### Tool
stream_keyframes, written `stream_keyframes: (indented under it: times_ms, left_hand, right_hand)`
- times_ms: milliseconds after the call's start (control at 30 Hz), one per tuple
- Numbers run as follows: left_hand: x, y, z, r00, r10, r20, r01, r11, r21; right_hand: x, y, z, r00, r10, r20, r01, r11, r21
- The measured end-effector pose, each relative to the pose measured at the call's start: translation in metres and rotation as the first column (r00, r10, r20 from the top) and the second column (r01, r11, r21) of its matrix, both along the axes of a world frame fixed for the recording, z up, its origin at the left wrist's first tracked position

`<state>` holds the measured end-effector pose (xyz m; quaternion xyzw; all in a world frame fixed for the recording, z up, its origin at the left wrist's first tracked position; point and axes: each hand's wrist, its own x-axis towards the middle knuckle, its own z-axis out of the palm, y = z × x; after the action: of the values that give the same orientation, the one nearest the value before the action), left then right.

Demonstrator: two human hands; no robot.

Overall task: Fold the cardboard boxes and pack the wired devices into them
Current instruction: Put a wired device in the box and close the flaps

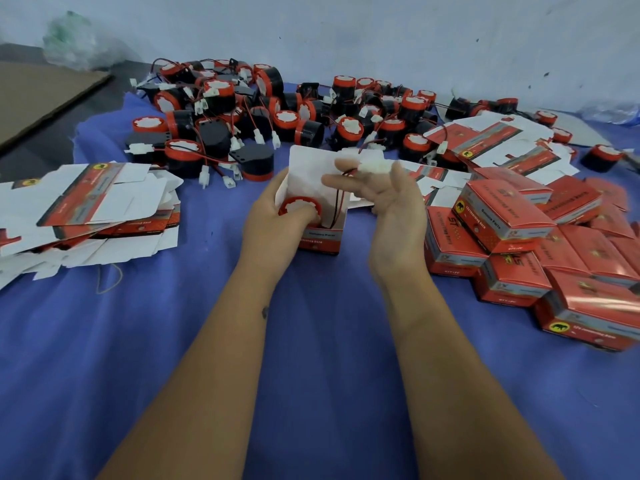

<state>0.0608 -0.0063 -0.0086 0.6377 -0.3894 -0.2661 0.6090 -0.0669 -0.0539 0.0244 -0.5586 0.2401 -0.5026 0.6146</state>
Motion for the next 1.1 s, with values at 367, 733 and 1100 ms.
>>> stream_keyframes:
  times_ms: [367, 733, 1100]
  left_hand:
    - [-0.001, 0.002, 0.000, 0.997, -0.072, 0.016, 0.072, 0.997, -0.036]
    - [-0.006, 0.000, -0.001, 0.998, -0.001, 0.070, 0.005, 0.998, -0.057]
    - [-0.005, -0.001, -0.005, 0.997, 0.046, 0.069, -0.041, 0.997, -0.069]
  right_hand:
    - [0.013, 0.005, -0.006, 0.841, -0.430, -0.329, 0.280, 0.865, -0.416]
    - [0.007, -0.008, -0.020, 0.529, -0.727, -0.438, 0.229, 0.619, -0.751]
    - [0.002, -0.011, -0.018, 0.590, -0.720, -0.366, 0.189, 0.564, -0.803]
